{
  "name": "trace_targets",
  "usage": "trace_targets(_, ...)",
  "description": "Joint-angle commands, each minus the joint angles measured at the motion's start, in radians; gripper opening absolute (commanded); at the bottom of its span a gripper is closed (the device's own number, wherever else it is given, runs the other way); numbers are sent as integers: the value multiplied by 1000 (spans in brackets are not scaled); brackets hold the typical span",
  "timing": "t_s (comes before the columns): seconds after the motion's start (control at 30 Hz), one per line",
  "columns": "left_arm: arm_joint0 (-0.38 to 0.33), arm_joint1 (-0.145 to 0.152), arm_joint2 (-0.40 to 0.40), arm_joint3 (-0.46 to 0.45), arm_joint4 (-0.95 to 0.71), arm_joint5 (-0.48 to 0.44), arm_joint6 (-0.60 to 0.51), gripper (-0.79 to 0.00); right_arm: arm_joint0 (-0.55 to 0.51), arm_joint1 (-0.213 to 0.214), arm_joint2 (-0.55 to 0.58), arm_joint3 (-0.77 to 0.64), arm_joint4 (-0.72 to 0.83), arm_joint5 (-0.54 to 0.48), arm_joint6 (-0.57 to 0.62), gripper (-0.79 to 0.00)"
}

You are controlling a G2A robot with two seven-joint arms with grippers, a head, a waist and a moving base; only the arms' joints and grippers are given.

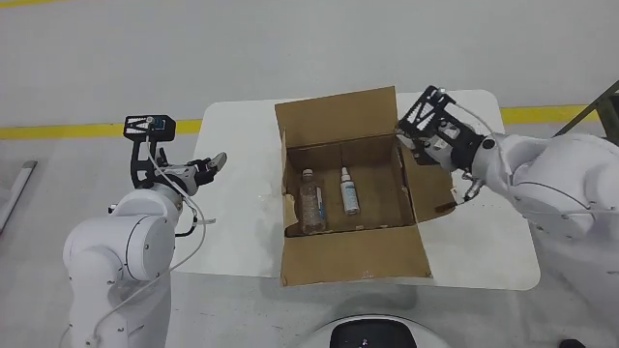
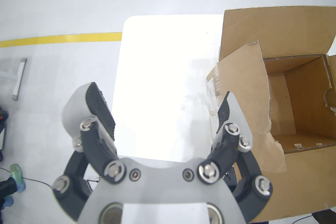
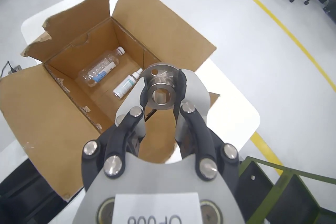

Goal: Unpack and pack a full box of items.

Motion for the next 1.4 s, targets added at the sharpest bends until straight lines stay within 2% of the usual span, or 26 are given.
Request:
trace_targets(0.0,0,0,0,0,0,0,0,0,63,-17,-121,82,-43,30,-11,-785)
trace_targets(0.2,0,0,0,0,0,0,0,0,172,-75,-360,343,-143,127,-22,-785)
trace_targets(0.37,0,0,0,0,0,0,0,0,224,-121,-472,522,-160,192,-30,-785)
trace_targets(0.6,0,0,0,0,0,0,0,0,262,-173,-555,669,-130,188,-67,-785)
trace_targets(1.13,0,0,0,0,0,0,0,0,377,-299,-696,989,-129,81,-151,-785)
trace_targets(1.2,0,0,0,0,0,0,0,0,384,-311,-703,1017,-128,75,-158,-711)
trace_targets(1.27,0,0,0,0,0,0,0,0,393,-326,-709,1050,-124,71,-170,-699)
trace_targets(1.3,0,0,0,0,0,0,0,0,395,-330,-711,1059,-123,69,-172,-640)
trace_targets(1.33,0,0,0,0,0,0,0,0,400,-337,-712,1075,-120,66,-176,-548)
trace_targets(1.37,0,0,0,0,0,0,0,0,402,-342,-711,1083,-112,60,-183,-409)
